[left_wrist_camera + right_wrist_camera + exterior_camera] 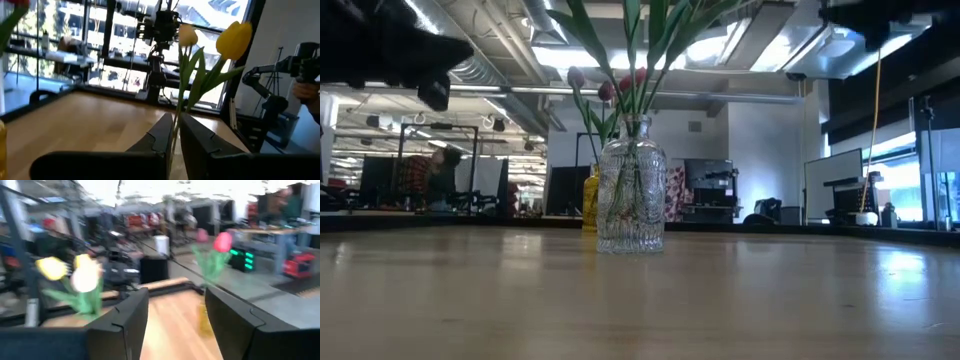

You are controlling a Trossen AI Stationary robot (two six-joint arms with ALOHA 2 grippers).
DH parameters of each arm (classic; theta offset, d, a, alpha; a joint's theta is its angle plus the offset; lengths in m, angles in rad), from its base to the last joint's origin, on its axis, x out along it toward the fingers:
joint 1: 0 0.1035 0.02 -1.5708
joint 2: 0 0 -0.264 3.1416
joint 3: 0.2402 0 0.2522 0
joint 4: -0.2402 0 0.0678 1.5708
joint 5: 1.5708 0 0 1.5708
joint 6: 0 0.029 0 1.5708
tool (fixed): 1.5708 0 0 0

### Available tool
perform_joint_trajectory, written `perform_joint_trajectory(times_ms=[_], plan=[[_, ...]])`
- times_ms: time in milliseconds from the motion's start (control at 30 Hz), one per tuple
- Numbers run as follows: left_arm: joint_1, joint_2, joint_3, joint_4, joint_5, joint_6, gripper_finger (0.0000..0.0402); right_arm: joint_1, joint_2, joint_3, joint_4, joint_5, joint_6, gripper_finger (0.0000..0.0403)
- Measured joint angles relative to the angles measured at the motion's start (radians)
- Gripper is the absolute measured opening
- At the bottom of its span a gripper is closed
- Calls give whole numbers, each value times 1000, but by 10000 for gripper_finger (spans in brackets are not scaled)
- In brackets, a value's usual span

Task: Sort flowers into vase by color
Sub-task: Return to Home Position

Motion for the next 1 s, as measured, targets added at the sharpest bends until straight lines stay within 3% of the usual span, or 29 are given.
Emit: perform_joint_trajectory(times_ms=[100,233,500,800,1000], plan=[[0,0,-29,6,0,-43,32,0,-87,-149,98,-61,9,179],[0,1,-32,18,0,-60,32,0,-148,-326,190,-66,39,127],[0,2,-32,-12,-10,-52,32,0,-183,-503,352,-134,63,11],[0,6,-32,-27,-10,-59,32,1,-184,-522,427,-162,-38,11],[0,6,-32,-28,-10,-59,32,0,-183,-523,378,-72,-71,6]])
